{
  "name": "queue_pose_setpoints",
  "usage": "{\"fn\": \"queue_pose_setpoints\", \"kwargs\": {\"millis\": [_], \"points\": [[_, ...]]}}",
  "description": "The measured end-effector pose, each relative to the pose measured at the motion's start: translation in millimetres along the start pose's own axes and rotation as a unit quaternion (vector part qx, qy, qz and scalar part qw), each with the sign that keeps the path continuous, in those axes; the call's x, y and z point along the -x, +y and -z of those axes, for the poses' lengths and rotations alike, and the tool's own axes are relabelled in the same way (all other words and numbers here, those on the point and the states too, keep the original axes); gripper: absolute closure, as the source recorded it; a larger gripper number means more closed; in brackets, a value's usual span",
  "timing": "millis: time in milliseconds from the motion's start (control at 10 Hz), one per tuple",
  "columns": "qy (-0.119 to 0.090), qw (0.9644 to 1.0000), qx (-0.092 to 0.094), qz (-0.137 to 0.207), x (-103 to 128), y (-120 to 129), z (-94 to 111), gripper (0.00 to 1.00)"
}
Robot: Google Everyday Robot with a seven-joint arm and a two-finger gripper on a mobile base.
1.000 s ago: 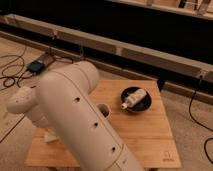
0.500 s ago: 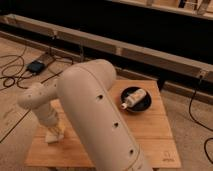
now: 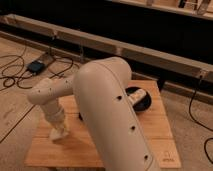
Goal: Wipe the white sponge on the table
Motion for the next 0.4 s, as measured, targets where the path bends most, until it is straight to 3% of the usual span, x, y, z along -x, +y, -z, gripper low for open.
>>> {"fn": "queue_pose_setpoints", "kwargs": {"millis": [400], "points": [[0.006, 0.9999, -0.007, 0.004, -0.9, 3.8, 4.0, 0.20]]}}
